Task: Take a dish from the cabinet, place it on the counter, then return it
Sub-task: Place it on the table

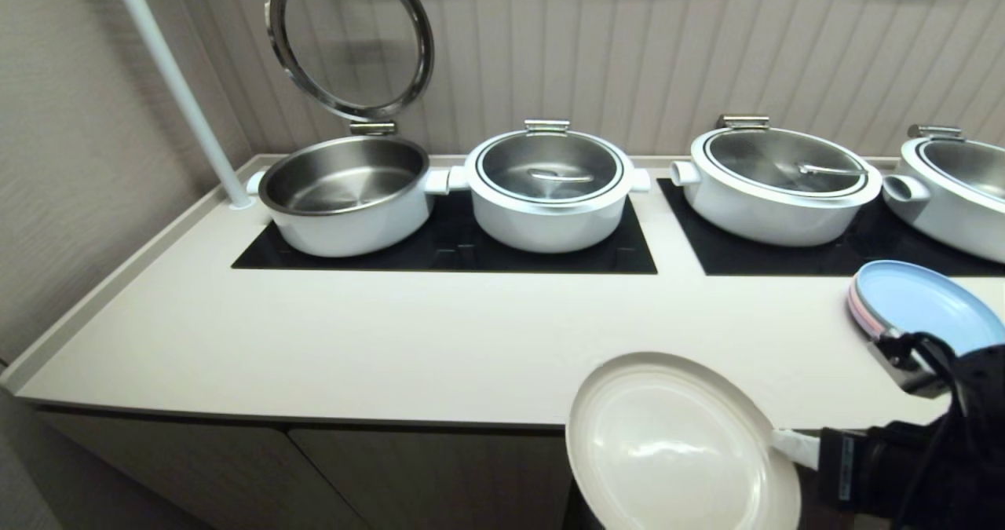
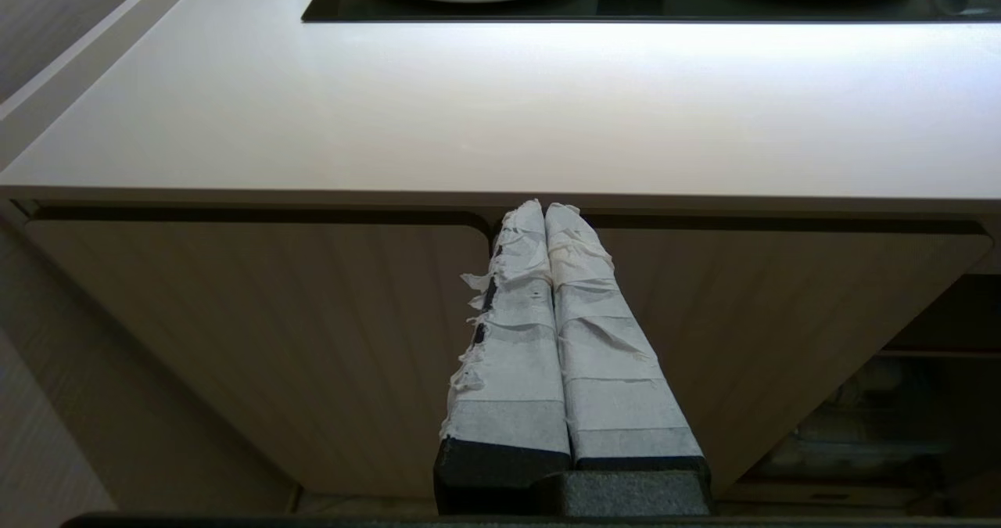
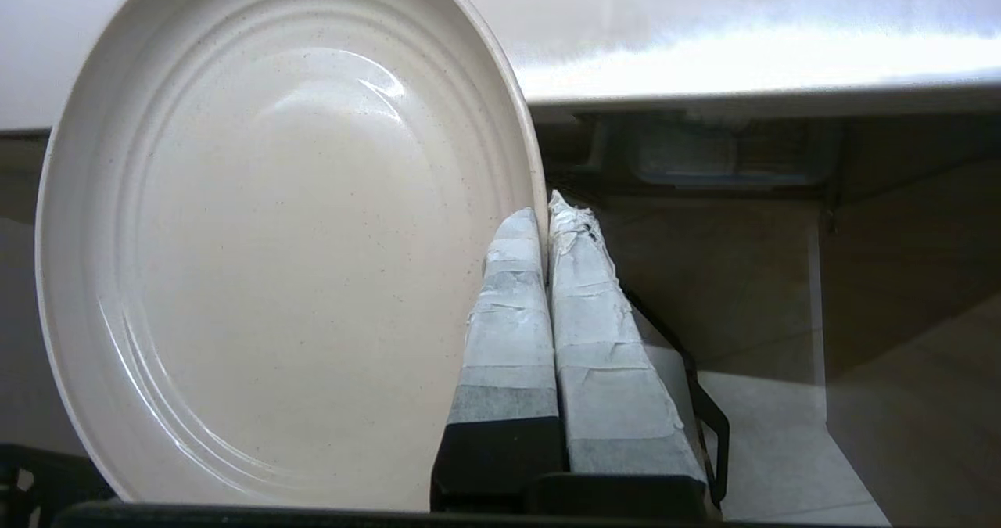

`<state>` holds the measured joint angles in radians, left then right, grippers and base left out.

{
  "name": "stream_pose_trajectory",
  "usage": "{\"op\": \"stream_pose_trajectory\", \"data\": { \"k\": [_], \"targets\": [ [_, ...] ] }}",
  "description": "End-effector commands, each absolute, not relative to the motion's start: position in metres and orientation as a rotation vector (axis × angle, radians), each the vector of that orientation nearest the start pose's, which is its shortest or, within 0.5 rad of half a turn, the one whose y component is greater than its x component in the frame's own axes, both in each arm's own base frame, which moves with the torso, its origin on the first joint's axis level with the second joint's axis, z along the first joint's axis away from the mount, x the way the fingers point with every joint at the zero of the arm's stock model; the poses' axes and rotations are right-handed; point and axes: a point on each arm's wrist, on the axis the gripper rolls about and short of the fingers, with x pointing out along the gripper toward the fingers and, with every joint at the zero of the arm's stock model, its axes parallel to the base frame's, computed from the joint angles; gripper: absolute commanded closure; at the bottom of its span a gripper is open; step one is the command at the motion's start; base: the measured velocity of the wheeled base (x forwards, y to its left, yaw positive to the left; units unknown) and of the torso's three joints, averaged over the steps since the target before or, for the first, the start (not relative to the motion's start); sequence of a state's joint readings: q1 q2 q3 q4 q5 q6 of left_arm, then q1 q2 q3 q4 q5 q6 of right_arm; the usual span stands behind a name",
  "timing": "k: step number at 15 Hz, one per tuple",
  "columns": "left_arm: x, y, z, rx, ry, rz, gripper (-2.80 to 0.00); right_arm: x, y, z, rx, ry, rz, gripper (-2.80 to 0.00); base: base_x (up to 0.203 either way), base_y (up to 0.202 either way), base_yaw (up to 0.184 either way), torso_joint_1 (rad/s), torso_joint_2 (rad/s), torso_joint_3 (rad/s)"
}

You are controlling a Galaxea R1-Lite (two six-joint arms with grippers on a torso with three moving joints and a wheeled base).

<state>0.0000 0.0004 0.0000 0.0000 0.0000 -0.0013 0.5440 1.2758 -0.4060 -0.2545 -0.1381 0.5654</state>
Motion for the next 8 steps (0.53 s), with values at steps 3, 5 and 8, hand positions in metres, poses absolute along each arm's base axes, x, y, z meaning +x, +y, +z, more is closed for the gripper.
{"op": "stream_pose_trajectory", "data": {
  "k": [3, 5, 8],
  "targets": [
    [-0.023, 0.0, 0.075, -0.002, 0.0, 0.0, 0.0, 0.18, 0.106, 0.146, 0.325, 0.699, 0.205, 0.0, 0.0, 0.0, 0.0, 0.0, 0.0, 0.0],
    [-0.023, 0.0, 0.075, -0.002, 0.0, 0.0, 0.0, 0.196, 0.115, 0.144, 0.319, 0.711, 0.2, 0.0, 0.0, 0.0, 0.0, 0.0, 0.0, 0.0],
    [-0.023, 0.0, 0.075, -0.002, 0.0, 0.0, 0.0, 0.222, 0.131, 0.142, 0.319, 0.717, 0.2, 0.0, 0.0, 0.0, 0.0, 0.0, 0.0, 0.0]
  ]
}}
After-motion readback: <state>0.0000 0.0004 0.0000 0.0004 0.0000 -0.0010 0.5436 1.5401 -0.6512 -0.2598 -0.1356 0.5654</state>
